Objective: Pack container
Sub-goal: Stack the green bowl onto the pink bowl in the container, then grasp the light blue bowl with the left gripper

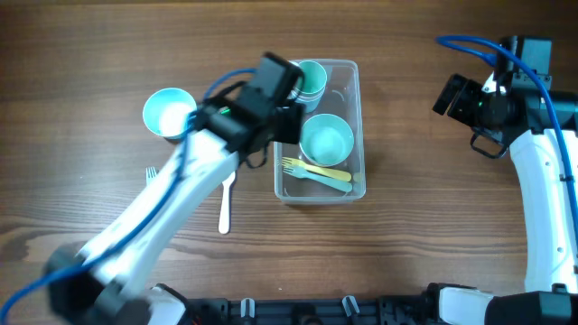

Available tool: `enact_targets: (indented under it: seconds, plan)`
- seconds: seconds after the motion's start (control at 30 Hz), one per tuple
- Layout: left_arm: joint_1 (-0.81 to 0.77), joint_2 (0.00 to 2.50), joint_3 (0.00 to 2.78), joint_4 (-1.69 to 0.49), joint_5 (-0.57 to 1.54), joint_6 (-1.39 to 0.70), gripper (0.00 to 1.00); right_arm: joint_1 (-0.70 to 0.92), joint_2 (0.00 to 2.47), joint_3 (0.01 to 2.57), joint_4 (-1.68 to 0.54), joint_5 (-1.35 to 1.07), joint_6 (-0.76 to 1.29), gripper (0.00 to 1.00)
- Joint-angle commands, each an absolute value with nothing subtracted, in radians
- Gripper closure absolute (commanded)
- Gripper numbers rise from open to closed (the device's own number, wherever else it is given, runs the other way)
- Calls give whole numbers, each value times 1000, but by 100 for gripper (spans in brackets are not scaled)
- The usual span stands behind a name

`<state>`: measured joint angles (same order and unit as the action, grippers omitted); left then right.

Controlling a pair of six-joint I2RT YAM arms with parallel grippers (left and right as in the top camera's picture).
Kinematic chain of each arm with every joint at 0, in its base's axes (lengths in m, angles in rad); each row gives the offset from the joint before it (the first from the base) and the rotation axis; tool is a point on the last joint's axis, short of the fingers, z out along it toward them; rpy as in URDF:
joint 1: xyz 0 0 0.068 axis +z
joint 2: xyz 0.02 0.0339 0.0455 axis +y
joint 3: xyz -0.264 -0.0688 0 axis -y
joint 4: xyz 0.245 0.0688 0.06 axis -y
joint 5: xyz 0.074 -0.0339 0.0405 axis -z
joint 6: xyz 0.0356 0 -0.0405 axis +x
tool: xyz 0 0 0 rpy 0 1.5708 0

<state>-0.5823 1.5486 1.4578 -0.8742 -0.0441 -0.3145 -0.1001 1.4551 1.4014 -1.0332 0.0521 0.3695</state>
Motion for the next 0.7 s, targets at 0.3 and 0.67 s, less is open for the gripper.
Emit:
enact_targets:
  seconds: [0.3,0.67]
  plan:
    - [161,1683,1489,-1003,23,-247,21,-103,1465,1394,-1032,43,369,0]
    - [216,2020,1489,-878,41,-217,42,-103,1465,1394,-1032,43,369,0]
